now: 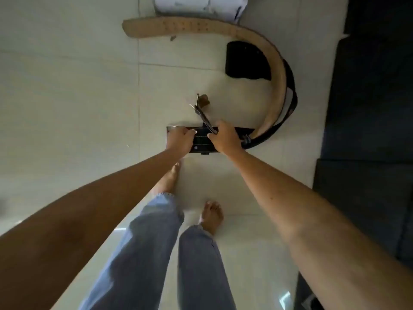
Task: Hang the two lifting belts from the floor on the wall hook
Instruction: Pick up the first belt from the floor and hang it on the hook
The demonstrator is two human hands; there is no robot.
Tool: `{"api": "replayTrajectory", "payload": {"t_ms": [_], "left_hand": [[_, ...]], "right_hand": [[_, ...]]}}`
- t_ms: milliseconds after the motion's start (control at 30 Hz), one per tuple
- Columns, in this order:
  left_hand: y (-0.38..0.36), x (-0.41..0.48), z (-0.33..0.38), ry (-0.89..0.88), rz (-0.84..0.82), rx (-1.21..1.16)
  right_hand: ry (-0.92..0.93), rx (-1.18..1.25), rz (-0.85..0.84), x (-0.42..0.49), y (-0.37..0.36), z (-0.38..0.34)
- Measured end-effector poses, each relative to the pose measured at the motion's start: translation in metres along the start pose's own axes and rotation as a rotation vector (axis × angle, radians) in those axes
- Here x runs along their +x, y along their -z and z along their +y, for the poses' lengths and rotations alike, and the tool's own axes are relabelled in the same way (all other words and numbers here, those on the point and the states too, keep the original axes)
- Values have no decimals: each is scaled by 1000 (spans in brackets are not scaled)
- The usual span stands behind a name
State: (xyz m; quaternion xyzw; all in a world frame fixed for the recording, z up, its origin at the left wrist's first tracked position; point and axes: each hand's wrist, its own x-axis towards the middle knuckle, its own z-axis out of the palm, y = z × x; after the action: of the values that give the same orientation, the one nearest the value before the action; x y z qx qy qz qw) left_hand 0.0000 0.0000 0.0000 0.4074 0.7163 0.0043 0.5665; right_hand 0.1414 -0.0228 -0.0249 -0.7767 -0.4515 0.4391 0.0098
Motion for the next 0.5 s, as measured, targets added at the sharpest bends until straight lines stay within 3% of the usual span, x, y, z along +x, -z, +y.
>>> {"api": "replayTrajectory", "payload": {"t_ms": [133,267,500], "left_hand": [[-18,43,-33,103,-11,-40],[-25,58,-53,168,-49,-115],[1,8,2,272,-31,-435]], "right_hand": [[-34,-224,-98,38,-30,18],[-4,-285,-45,44,-40,21],[142,-77,6,-36,11,-33]]}}
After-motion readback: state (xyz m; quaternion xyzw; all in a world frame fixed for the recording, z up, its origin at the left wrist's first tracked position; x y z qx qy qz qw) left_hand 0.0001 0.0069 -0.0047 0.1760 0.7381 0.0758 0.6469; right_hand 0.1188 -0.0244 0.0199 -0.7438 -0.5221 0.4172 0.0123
